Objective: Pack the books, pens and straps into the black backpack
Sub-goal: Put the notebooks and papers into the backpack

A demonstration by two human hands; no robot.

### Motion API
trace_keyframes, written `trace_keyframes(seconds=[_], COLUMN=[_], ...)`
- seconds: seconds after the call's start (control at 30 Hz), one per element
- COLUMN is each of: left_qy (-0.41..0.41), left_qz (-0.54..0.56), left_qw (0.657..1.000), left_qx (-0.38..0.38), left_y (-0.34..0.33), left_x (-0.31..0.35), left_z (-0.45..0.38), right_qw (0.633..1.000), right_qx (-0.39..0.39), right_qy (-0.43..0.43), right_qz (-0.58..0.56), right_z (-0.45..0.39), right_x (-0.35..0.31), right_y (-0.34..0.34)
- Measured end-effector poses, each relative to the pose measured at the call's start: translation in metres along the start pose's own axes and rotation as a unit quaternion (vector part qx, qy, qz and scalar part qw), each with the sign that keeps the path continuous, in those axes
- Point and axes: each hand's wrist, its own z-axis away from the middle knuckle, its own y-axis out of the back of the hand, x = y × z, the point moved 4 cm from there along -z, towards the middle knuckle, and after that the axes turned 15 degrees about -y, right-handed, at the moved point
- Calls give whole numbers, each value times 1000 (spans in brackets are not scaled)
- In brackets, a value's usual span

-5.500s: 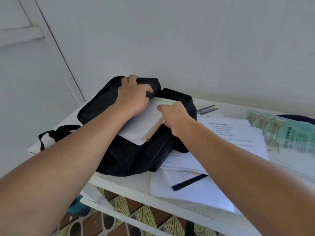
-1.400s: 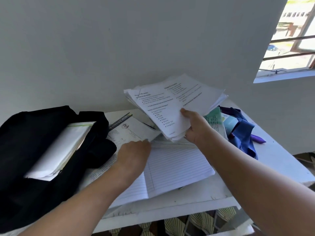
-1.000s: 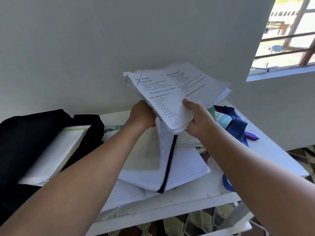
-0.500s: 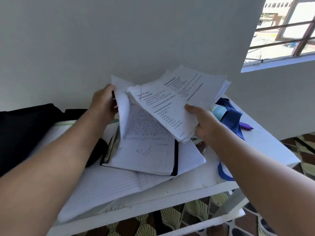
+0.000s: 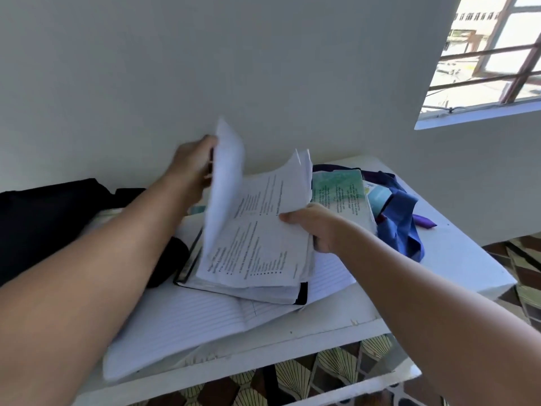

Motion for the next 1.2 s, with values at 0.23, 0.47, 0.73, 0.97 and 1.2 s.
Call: trace_keyframes(seconds=[0.23,0.47,0.73,0.97,1.2], left_qy=[-102,16,81,158,98], left_qz=[-187,-504,-221,-46,137], left_qw=[957,831,962,970,976], left_qx=[-196,-235,-139,-177,-137], left_y=[-67,-3,5,2,38], left_x=[10,-51,-37,-34,-4], left_z=[69,67,65,84,102], right_qw=[999,987,999,999,986], right_qx=[12,-66,-3,23,79], right_qy=[-30,-69,-47,-7,139], right_qz=[-16,-127,6,22,40], right_z=[-6,-6,-7,-10,17], right_x=[10,20,15,13,-10], right_y=[13,24,15,9,6])
